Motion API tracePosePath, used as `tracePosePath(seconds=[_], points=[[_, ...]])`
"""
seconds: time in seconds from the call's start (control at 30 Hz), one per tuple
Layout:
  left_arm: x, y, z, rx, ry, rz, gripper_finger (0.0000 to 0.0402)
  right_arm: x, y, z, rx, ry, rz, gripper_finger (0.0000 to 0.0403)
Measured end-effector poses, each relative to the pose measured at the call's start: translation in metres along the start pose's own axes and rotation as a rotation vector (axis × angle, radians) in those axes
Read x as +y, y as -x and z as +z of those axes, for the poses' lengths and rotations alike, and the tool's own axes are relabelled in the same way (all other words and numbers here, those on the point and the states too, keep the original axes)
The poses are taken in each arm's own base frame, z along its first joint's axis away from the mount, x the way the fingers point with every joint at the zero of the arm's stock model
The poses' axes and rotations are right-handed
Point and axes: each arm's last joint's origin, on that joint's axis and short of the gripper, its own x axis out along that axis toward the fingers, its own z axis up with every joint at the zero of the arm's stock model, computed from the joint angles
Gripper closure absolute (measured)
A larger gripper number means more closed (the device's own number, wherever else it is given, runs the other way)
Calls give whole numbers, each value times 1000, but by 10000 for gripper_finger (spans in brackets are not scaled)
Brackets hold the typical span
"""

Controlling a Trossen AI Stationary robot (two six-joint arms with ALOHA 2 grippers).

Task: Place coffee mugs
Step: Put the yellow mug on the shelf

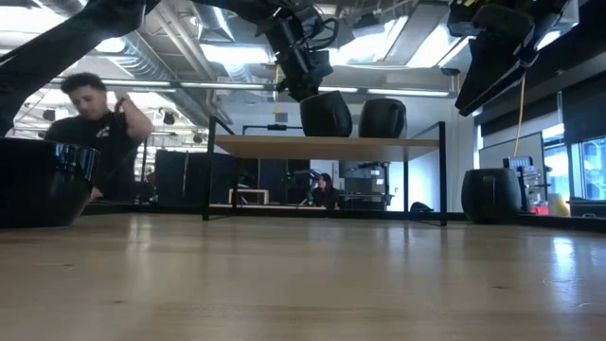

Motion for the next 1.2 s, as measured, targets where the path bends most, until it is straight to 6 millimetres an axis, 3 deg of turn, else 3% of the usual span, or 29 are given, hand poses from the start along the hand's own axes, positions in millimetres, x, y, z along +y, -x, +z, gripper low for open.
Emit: tracePosePath(seconds=[0.47, 0.83, 1.2], points=[[-1, 0, 0, -6, 17, -25, 359, 0, 0, 0, 0, 0, 0, 189], [-1, 0, 1, -14, 27, -33, 286, 0, 0, 0, 0, -11, 2, 189], [0, 0, 5, -58, 32, -23, 281, 0, 0, 0, 1, -13, 3, 189]])
